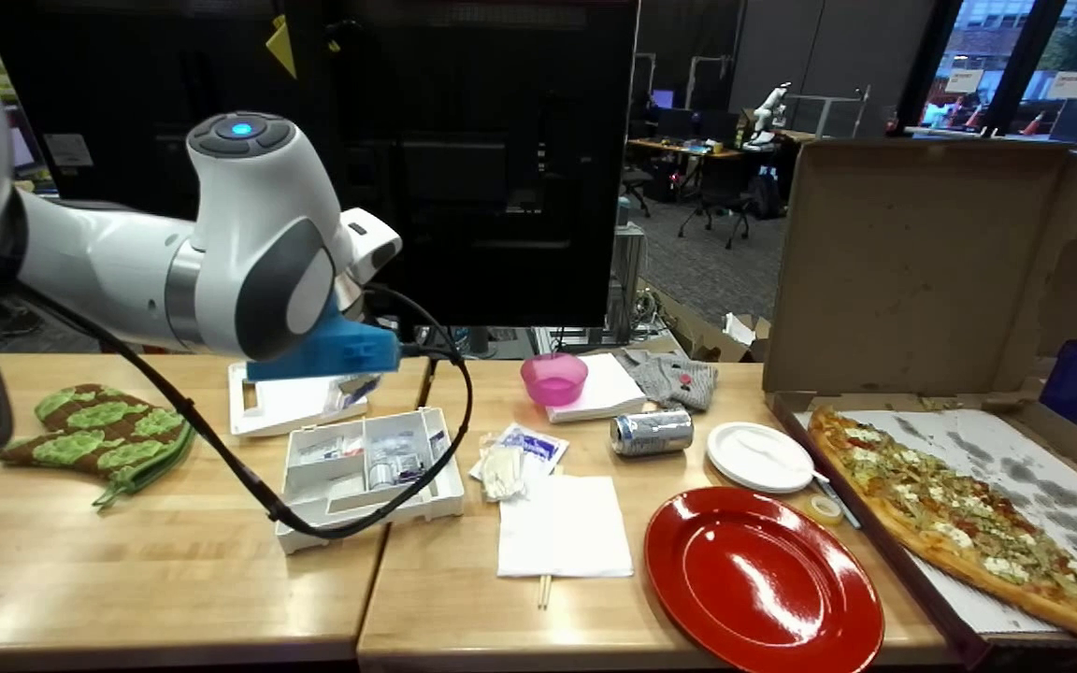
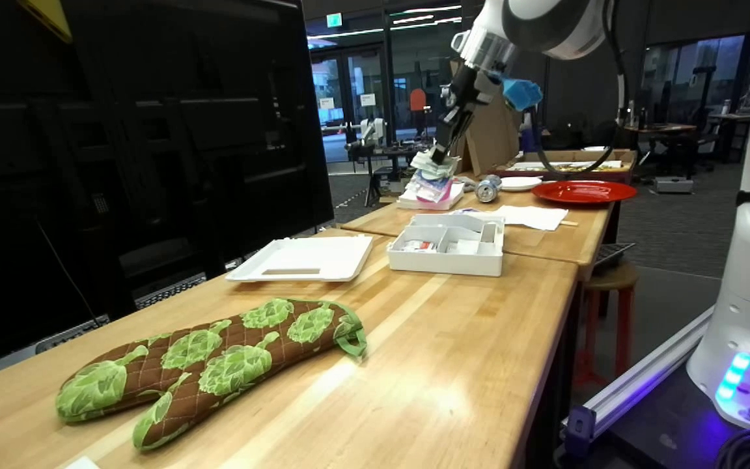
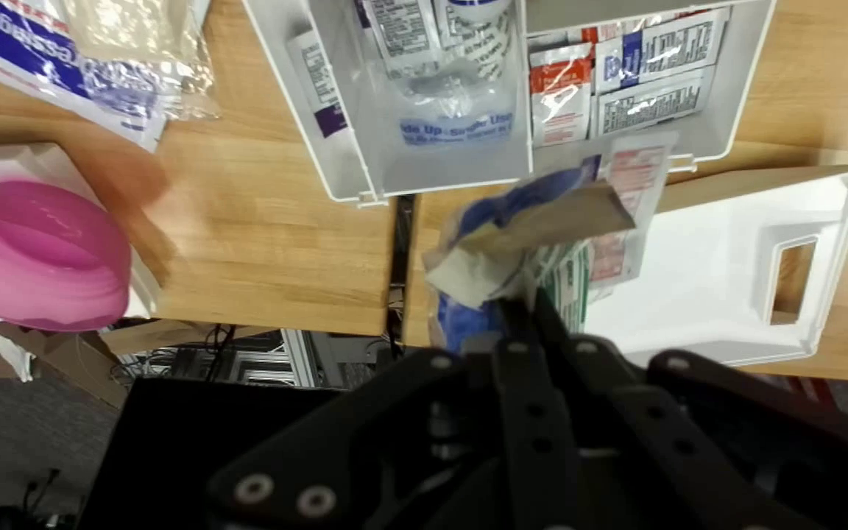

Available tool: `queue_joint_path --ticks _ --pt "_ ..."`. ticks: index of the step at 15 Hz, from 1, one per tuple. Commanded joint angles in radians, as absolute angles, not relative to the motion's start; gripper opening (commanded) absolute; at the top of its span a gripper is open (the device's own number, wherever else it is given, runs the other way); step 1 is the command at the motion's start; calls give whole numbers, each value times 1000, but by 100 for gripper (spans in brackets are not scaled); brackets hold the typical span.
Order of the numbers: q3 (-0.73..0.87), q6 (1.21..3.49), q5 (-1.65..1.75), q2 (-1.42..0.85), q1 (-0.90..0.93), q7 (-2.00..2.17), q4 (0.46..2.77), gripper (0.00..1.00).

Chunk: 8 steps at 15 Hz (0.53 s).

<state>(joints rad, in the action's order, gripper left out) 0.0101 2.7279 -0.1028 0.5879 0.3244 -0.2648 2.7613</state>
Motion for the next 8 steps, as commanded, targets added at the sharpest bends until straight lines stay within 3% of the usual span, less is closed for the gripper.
queue_joint_path --ticks 1,8 --pt "113 2742 -127 666 324 -333 2811 1" --pt "341 2739 -171 657 325 -480 2774 1"
